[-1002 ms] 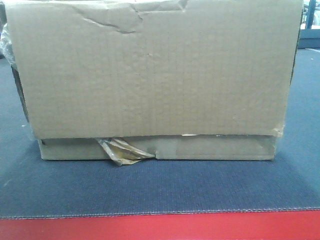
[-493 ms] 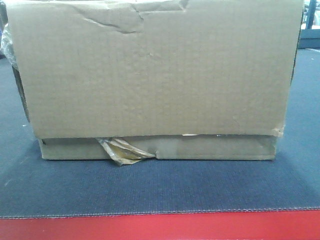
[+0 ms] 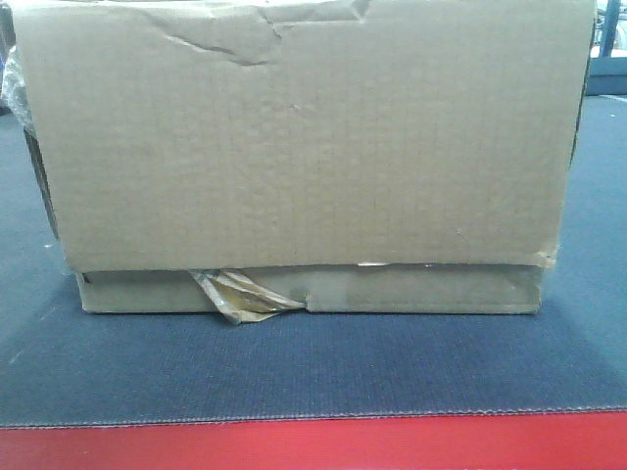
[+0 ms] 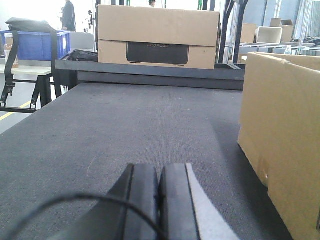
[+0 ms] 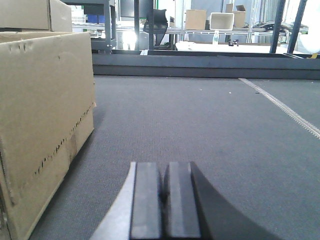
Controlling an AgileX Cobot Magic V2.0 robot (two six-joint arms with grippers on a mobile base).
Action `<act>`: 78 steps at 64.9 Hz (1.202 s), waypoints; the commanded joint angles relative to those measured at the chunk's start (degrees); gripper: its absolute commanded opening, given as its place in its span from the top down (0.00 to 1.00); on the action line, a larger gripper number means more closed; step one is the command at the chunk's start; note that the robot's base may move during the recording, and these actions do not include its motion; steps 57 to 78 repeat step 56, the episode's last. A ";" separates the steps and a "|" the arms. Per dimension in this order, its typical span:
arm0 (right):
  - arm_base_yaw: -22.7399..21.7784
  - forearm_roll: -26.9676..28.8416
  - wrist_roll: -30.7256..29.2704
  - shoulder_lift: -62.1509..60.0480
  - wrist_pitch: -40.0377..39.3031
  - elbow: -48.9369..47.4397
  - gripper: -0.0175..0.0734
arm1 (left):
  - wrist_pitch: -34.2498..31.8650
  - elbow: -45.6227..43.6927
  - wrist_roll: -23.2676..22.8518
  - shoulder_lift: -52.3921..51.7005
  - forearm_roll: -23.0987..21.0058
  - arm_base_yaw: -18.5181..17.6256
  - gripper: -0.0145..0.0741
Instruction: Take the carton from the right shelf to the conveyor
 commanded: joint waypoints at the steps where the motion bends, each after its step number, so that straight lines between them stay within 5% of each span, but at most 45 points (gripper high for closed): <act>1: -0.30 0.11 -0.42 -0.22 -1.45 -0.03 0.87 | -1.15 -0.11 0.33 -0.32 -0.30 0.22 0.86; 78: -0.30 0.11 -0.42 -0.22 -1.45 -0.03 0.87 | -1.15 -0.11 0.33 -0.32 -0.30 0.22 0.86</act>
